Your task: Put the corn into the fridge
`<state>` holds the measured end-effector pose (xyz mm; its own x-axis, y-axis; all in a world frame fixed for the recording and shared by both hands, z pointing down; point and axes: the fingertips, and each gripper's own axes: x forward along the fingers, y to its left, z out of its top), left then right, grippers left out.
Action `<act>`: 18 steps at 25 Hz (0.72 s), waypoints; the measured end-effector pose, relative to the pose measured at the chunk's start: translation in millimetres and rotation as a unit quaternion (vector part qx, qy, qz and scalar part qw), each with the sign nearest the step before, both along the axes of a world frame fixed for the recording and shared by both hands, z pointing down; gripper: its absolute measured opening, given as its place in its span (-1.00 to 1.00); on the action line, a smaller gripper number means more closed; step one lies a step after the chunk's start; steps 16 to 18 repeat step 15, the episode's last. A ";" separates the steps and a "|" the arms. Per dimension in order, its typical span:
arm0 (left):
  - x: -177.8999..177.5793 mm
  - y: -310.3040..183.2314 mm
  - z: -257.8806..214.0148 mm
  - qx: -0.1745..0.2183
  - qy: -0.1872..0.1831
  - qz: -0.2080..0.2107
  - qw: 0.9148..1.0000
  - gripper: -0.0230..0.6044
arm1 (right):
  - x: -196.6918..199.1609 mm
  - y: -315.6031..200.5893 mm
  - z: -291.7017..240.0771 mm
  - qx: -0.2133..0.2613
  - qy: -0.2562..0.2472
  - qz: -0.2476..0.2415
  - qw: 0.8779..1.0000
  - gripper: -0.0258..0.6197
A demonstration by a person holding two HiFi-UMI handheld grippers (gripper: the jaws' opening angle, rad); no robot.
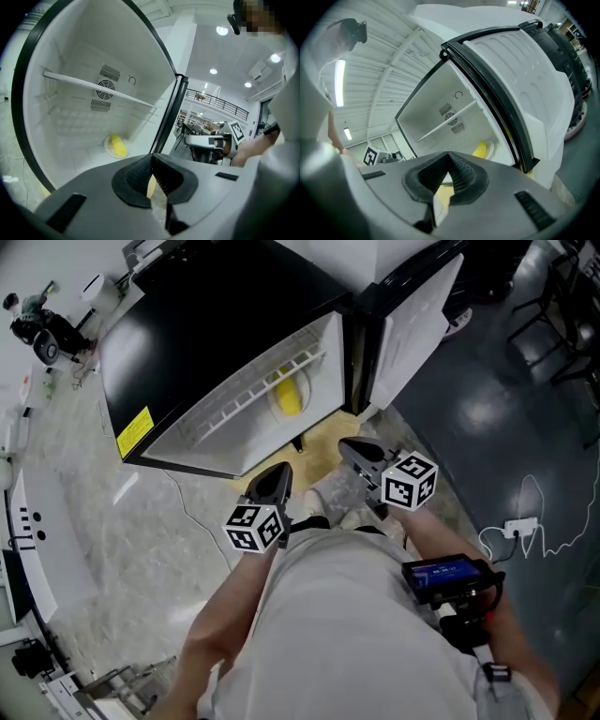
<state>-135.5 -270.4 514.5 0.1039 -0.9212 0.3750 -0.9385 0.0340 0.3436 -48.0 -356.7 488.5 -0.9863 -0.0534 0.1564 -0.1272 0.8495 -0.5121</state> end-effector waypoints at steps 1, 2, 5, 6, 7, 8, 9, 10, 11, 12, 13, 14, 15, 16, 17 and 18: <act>1.1 1.7 -2.3 0.003 -0.001 0.000 1.000 -0.90 | 3.4 1.3 -0.7 0.000 -0.001 0.002 1.000 -0.90; 2.0 3.2 -4.0 0.005 -0.002 0.001 1.000 -0.90 | 6.0 2.4 -1.1 0.000 -0.001 0.004 1.000 -0.90; 3.9 6.7 -5.4 0.008 -0.004 0.001 1.000 -0.90 | 10.2 4.3 -1.6 0.001 -0.003 0.009 1.000 -0.90; 4.2 7.3 -5.0 0.007 -0.004 0.000 1.000 -0.90 | 10.3 4.6 -1.9 0.001 -0.004 0.009 1.000 -0.90; 4.3 7.9 -4.5 0.006 -0.004 0.000 1.000 -0.90 | 9.8 4.9 -2.3 0.001 -0.005 0.009 1.000 -0.90; 4.2 8.5 -3.9 0.005 -0.004 -0.001 1.000 -0.90 | 8.9 5.5 -2.7 0.001 -0.007 0.009 1.000 -0.90; 3.9 9.1 -3.3 0.004 -0.003 -0.002 1.000 -0.90 | 7.9 6.2 -3.0 0.000 -0.008 0.008 1.000 -0.90; 3.7 9.4 -2.7 0.003 -0.002 -0.003 1.000 -0.90 | 7.0 6.8 -3.1 0.000 -0.008 0.007 1.000 -0.90; 3.5 9.3 -2.3 0.003 -0.001 -0.004 1.000 -0.90 | 6.1 7.1 -3.0 0.000 -0.008 0.006 1.000 -0.90; 3.3 8.9 -1.9 0.002 -0.001 -0.004 1.000 -0.90 | 5.1 7.0 -2.7 -0.001 -0.008 0.006 1.000 -0.90; 2.9 8.3 -1.6 0.002 0.000 -0.003 1.000 -0.90 | 3.9 6.8 -2.3 -0.001 -0.007 0.006 1.000 -0.90; 2.5 7.6 -1.3 0.001 0.000 -0.003 1.000 -0.90 | 2.7 6.5 -1.9 -0.002 -0.007 0.005 1.000 -0.90; 2.0 6.8 -1.0 0.000 0.000 -0.003 1.000 -0.90 | 1.4 6.1 -1.4 -0.002 -0.006 0.005 1.000 -0.90; 2.0 6.8 -1.0 0.000 0.000 -0.003 1.000 -0.90 | 1.4 6.1 -1.4 -0.002 -0.006 0.005 1.000 -0.90; 2.0 6.8 -1.0 0.000 0.000 -0.003 1.000 -0.90 | 1.4 6.1 -1.4 -0.002 -0.006 0.005 1.000 -0.90; 2.0 6.8 -1.0 0.000 0.000 -0.003 1.000 -0.90 | 1.4 6.1 -1.4 -0.002 -0.006 0.005 1.000 -0.90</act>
